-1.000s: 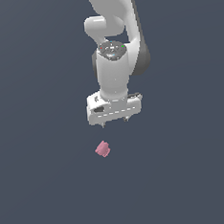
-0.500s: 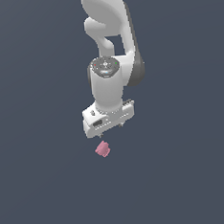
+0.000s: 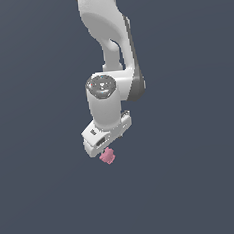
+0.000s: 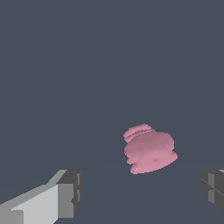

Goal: Pick up the object and move it to a goal position.

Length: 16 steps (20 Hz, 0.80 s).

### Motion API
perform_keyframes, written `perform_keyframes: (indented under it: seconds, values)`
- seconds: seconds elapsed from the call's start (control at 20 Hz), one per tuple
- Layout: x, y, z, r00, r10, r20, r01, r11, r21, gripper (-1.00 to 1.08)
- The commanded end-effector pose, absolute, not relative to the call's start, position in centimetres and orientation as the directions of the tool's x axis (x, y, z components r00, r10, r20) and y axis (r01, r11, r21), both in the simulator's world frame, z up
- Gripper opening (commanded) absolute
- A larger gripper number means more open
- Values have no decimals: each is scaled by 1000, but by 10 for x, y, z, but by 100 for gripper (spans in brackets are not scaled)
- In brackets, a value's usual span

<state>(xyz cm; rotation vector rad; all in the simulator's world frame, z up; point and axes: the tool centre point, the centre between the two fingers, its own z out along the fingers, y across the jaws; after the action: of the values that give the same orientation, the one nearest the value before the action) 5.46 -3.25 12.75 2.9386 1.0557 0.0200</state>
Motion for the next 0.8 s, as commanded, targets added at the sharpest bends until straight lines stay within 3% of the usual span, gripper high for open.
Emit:
perform_keyframes:
  seconds: [0.0, 0.75]
  values:
    - [58, -38, 120, 732, 681, 3, 681, -732, 18, 100]
    - [69, -59, 92, 580, 815, 0, 815, -580, 1, 100]
